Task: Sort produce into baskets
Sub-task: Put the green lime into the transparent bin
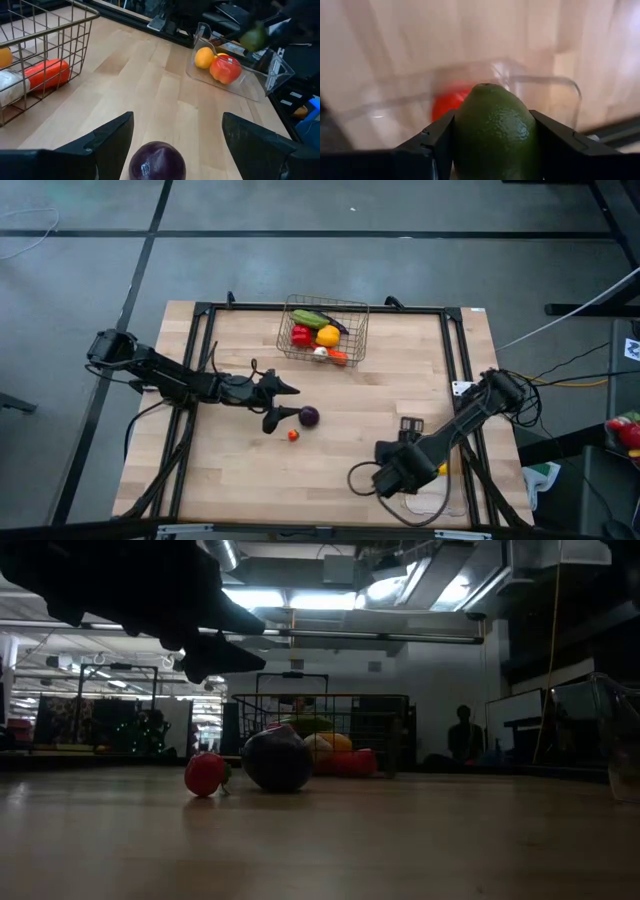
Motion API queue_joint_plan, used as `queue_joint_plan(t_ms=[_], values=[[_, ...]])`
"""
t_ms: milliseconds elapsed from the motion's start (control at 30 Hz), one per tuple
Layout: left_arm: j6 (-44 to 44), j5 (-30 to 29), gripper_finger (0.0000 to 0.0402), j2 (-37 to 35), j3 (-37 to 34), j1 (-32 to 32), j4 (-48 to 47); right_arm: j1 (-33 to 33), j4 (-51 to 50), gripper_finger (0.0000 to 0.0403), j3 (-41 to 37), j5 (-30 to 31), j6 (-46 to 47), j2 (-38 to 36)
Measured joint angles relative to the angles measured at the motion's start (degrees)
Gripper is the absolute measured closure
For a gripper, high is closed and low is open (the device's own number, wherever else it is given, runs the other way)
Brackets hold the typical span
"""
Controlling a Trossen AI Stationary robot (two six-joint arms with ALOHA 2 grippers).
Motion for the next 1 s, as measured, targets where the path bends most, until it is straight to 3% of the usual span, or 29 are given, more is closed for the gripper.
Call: queue_joint_plan(t_ms=[200, 433, 1000], values=[[0.00, -1.14, 0.0102, 0.00, 0.00, 0.02, 0.02, 2.15, 0.22, 0.0189, -12.27, 2.81, 2.11, -3.65], [0.01, -1.14, 0.0102, 0.00, -0.01, 0.02, 0.02, 1.89, 3.60, 0.0189, -20.27, 2.22, 2.07, -3.69], [0.02, -1.34, 0.0102, 0.00, -0.04, 0.02, 0.02, 1.91, 3.44, 0.0123, -21.25, 1.22, 2.04, -3.69]])
